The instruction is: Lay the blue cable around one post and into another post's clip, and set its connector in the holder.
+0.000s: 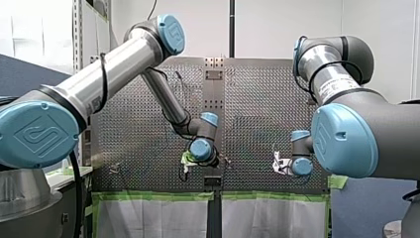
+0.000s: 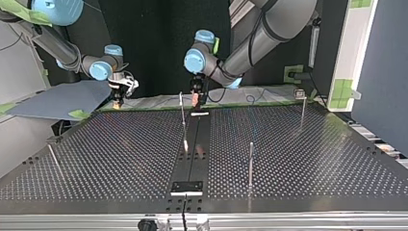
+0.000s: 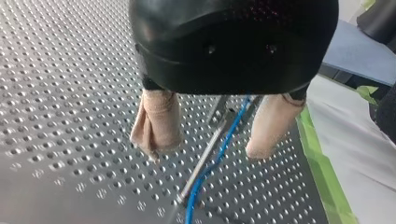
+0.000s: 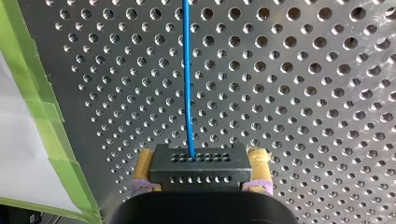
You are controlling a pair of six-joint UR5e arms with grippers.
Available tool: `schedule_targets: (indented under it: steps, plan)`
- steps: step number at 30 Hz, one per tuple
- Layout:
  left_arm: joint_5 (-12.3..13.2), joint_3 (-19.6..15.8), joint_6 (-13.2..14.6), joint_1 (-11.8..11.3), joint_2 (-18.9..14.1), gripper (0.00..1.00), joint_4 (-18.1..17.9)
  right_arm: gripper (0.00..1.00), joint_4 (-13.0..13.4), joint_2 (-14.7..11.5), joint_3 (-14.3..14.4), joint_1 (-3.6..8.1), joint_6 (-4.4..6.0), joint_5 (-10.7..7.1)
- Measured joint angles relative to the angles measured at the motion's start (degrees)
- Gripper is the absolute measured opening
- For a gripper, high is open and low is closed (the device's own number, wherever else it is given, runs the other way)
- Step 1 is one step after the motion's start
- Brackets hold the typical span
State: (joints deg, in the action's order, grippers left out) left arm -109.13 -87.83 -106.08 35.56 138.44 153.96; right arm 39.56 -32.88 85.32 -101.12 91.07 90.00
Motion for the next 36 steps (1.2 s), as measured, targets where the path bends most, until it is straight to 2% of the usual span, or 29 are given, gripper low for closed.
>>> schedule_targets:
  steps: [6,12,36]
  plan:
    - [0.55,-2.31,0.23,0.51,-2.07,1.00,-0.46,0.20,0.03,0.04,0.00,0.02,0.00,0.01]
    - [1.52,-4.02,0.72,0.80,-2.77,1.00,-0.73,0.20,0.03,0.04,-0.01,0.01,0.03,-0.02]
    - [2.36,-4.19,0.53,1.24,-2.83,1.00,-0.75,0.20,-0.07,0.16,-0.02,0.00,0.27,-0.16]
